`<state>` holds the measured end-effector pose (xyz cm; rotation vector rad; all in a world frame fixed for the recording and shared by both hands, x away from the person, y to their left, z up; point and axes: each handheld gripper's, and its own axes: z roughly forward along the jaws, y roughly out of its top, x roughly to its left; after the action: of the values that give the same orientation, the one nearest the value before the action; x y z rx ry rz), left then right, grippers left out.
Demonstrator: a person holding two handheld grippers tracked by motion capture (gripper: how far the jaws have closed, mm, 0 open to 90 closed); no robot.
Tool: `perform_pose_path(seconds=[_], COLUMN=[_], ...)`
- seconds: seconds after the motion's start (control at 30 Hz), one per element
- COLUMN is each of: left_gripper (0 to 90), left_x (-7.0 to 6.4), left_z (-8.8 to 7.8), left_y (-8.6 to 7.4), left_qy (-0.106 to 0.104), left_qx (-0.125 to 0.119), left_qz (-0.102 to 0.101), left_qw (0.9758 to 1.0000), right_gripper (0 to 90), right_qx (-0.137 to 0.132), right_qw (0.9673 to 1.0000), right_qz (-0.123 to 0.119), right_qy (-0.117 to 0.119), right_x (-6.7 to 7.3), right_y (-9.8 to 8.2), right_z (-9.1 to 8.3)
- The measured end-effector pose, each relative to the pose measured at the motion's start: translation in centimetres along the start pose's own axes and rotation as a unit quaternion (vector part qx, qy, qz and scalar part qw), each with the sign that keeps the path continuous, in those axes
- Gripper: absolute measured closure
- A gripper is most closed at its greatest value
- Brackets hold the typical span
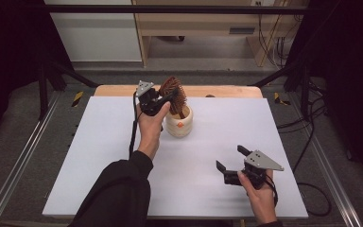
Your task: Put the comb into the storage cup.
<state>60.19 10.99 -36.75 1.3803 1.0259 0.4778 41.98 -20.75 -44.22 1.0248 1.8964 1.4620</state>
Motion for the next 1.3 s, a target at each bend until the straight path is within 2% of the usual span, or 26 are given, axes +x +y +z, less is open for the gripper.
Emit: perform_pose_path(seconds=[1.3], left_gripper=[48.0], left_x=[2.0], left_z=[-0.4], left_y=[-0.3], left_qy=[0.002], left_qx=[0.001], left_qz=[-0.028], left_qw=[0.9996], right_gripper=[3.1], right_qx=[0.003], right_qw=[1.0], right_qz=[0.002], right_qy=[0.001], right_x=[0.0], right_y=[-0.1], right_z=[0.2])
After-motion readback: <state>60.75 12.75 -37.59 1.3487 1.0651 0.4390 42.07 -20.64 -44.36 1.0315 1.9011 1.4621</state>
